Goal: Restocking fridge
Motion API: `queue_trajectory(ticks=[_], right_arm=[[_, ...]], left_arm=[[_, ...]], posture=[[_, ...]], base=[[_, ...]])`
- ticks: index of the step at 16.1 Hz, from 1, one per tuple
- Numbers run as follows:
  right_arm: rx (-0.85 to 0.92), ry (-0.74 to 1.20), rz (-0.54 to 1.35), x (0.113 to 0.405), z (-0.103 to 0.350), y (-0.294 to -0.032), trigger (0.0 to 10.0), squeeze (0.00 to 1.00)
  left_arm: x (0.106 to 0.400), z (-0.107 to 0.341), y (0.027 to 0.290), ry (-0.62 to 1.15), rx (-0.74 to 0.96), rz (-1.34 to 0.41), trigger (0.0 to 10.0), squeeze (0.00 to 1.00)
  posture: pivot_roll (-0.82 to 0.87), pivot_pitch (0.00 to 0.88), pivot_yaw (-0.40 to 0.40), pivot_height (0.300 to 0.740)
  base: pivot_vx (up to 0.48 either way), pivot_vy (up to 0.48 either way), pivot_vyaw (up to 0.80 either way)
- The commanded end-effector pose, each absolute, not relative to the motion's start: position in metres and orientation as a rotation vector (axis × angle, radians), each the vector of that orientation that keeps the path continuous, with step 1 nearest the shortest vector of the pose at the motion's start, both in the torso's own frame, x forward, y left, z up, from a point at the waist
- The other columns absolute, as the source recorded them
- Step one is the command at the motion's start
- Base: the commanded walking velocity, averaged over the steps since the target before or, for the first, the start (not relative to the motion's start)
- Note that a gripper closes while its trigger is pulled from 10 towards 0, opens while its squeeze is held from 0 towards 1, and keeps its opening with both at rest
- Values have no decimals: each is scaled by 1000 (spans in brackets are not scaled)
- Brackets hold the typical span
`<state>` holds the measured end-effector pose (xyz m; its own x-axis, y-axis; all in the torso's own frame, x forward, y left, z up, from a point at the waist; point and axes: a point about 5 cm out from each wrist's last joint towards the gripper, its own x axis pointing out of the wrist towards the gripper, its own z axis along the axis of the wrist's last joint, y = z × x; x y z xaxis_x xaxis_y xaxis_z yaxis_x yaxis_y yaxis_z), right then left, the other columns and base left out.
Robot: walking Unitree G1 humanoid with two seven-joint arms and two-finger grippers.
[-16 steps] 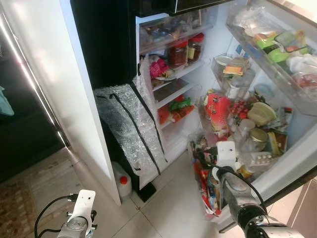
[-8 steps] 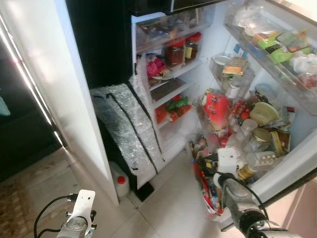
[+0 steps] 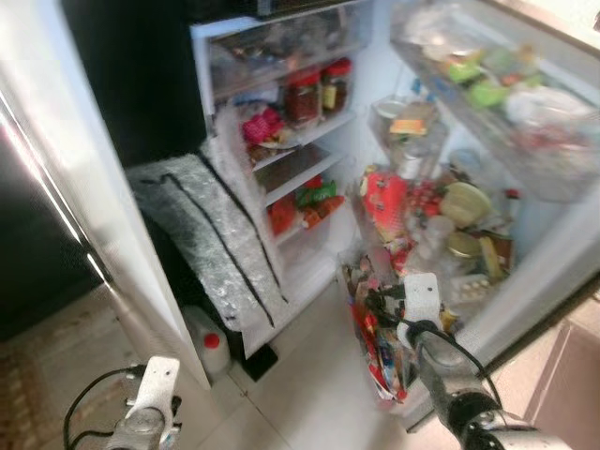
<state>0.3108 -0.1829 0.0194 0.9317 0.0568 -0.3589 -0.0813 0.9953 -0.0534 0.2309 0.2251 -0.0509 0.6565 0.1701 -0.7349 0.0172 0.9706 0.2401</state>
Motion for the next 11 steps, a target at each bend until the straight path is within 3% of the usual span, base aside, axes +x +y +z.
queue_trajectory(ticks=[1, 6, 11], right_arm=[[-63, 336, 79, 314, 24, -180, 10000, 0], [-67, 326, 88, 316, 26, -178, 10000, 0], [-76, 322, 99, 315, 25, -175, 10000, 0]], left_arm=[[228, -52, 228, 869, 262, 77, 10000, 0], [228, -52, 228, 869, 263, 77, 10000, 0], [228, -52, 228, 869, 264, 77, 10000, 0]], posture=[[34, 22, -57, 740], [34, 21, -56, 740], [34, 19, -56, 740]], base=[[0, -244, 0], [0, -240, 0], [0, 0, 0]])
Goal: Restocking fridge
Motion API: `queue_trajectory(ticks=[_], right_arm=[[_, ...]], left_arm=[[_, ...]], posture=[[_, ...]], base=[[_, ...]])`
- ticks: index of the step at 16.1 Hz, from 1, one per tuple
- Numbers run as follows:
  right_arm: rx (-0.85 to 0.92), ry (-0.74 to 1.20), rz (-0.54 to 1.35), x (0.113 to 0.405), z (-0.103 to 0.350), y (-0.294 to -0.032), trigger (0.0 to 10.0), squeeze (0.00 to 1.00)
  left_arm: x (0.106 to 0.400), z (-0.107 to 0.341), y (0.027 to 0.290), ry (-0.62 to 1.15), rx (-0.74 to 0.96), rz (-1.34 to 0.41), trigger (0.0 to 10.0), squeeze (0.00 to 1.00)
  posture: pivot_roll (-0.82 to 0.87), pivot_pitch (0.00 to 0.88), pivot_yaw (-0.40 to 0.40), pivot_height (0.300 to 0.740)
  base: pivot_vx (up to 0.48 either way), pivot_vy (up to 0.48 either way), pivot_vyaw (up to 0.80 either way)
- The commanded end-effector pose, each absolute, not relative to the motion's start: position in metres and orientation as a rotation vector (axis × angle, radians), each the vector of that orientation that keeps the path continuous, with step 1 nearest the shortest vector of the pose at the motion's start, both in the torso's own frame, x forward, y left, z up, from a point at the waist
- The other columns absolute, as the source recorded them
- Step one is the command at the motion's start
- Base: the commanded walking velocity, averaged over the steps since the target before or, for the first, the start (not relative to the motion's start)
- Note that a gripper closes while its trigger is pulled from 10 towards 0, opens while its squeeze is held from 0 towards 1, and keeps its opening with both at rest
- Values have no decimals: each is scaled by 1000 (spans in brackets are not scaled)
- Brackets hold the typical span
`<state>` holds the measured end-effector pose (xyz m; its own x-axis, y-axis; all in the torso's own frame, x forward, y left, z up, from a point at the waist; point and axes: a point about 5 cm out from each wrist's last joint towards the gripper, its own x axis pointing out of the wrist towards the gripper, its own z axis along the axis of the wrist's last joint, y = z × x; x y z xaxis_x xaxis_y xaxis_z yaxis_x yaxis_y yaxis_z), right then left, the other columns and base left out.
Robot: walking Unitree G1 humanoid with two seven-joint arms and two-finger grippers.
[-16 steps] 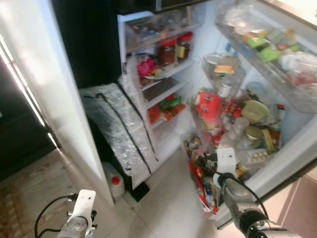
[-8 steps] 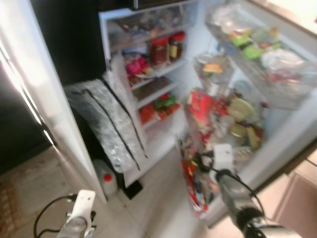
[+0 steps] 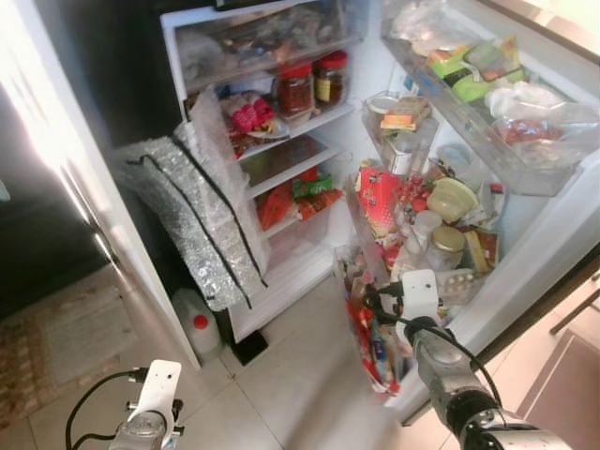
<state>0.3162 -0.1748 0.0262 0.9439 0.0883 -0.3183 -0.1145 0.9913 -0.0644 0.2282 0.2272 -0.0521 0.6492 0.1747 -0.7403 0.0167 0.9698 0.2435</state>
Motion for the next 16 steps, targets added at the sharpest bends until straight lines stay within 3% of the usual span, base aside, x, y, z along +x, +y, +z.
queue_trajectory(ticks=[1, 16], right_arm=[[-78, 321, 101, 315, 25, -175, 10000, 0], [-91, 352, 97, 310, 19, -177, 10000, 0]], left_arm=[[228, -52, 228, 869, 264, 77, 10000, 0], [229, -52, 228, 868, 273, 66, 10000, 0]], posture=[[34, 19, -56, 740], [32, 10, -55, 740]], base=[[0, 0, 0], [0, 0, 0]])
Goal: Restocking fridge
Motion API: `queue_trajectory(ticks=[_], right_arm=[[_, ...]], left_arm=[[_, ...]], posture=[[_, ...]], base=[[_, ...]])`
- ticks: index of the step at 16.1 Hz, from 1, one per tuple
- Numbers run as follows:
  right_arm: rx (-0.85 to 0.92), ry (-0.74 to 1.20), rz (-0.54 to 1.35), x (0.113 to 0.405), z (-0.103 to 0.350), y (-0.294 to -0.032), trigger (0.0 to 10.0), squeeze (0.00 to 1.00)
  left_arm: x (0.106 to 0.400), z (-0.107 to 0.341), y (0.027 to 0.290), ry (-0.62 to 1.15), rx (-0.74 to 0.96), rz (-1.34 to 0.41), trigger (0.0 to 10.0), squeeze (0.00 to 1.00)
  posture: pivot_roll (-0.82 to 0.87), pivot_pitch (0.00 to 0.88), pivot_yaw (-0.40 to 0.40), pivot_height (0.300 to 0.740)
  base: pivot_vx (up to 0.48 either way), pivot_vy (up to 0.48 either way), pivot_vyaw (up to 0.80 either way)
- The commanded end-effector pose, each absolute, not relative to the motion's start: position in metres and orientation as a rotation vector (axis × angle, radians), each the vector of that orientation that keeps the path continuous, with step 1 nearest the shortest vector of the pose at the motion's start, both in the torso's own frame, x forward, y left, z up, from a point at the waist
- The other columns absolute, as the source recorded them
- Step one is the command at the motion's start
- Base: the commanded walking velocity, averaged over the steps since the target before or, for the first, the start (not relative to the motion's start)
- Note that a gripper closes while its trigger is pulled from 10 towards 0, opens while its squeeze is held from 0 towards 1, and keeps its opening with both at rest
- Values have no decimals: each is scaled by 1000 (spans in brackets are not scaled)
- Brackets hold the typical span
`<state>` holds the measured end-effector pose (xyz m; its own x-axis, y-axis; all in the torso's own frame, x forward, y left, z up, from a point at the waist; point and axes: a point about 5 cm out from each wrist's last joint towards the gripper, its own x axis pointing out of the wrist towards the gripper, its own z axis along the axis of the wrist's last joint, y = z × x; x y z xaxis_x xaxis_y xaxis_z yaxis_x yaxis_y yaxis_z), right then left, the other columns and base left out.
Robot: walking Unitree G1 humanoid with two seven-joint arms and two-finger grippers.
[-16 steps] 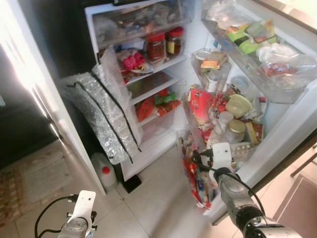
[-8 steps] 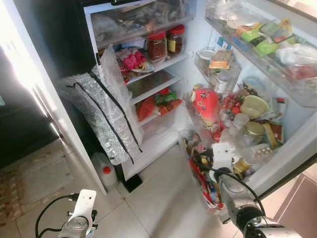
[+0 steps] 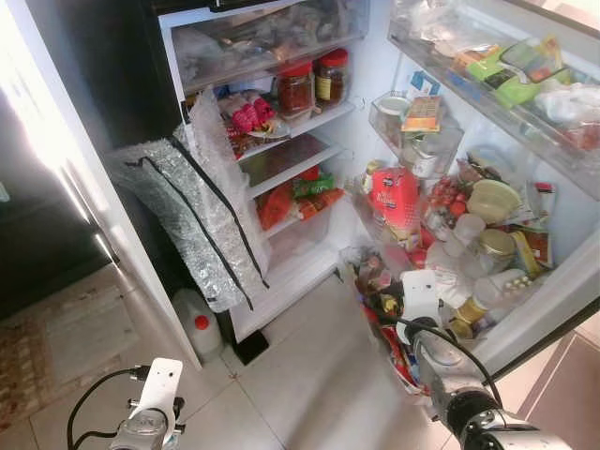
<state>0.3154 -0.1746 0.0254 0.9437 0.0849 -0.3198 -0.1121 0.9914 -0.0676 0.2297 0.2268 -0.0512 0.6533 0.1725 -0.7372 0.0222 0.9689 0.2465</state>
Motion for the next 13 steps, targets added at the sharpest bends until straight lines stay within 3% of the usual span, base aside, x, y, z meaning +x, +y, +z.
queue_trajectory(ticks=[1, 13], right_arm=[[-92, 355, 97, 310, 18, -177, 10000, 0], [-94, 373, 95, 307, 16, -179, 10000, 0]], left_arm=[[228, -52, 228, 868, 270, 70, 10000, 0], [229, -52, 228, 867, 269, 75, 10000, 0]], posture=[[32, 10, -55, 740], [34, 21, -56, 740]], base=[[0, 0, 0], [0, -46, 0]])
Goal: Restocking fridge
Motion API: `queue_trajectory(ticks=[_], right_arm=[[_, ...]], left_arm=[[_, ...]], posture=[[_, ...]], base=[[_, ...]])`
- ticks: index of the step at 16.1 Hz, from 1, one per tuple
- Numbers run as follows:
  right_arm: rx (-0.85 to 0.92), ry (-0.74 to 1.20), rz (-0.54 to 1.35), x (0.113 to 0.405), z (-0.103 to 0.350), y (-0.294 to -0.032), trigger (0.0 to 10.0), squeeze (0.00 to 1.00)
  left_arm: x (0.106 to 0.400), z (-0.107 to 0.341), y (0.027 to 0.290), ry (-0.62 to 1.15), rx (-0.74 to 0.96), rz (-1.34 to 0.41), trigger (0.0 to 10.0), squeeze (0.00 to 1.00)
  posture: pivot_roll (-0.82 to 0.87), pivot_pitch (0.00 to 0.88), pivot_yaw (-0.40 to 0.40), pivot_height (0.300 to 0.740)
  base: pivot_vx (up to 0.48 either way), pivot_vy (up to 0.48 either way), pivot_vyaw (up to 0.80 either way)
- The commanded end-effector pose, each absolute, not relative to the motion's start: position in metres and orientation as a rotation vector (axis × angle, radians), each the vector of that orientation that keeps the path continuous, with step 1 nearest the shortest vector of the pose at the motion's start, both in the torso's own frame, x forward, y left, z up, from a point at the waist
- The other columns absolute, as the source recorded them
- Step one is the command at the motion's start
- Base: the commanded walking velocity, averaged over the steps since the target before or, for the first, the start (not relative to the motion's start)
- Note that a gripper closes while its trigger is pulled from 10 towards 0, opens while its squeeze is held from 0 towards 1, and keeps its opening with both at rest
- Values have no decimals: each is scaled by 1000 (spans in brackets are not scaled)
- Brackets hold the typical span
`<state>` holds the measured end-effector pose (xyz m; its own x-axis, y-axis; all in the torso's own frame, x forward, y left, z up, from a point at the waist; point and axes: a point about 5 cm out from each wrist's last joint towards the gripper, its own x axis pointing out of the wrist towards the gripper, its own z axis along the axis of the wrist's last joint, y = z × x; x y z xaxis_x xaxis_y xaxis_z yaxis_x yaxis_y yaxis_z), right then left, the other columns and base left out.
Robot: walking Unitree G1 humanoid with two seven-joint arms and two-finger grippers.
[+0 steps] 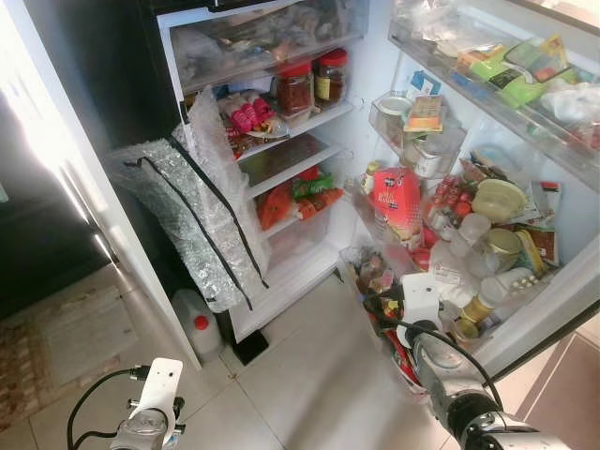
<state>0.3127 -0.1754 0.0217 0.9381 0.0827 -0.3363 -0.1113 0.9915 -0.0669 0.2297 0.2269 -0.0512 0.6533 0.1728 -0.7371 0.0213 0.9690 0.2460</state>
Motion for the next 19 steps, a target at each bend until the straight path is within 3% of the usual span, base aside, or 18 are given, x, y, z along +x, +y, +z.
queue_trajectory(ticks=[1, 11, 19], right_arm=[[-94, 373, 95, 308, 16, -179, 10000, 0], [-89, 378, 95, 307, 15, -178, 10000, 0], [-90, 384, 94, 306, 13, -178, 10000, 0]], left_arm=[[229, -52, 228, 867, 269, 76, 10000, 0], [229, -52, 228, 866, 272, 75, 10000, 0], [229, -52, 228, 865, 269, 77, 10000, 0]], posture=[[34, 21, -56, 740], [33, 20, -55, 740], [32, 20, -55, 740]], base=[[0, 0, 0], [0, -30, 0], [0, -412, 0]])
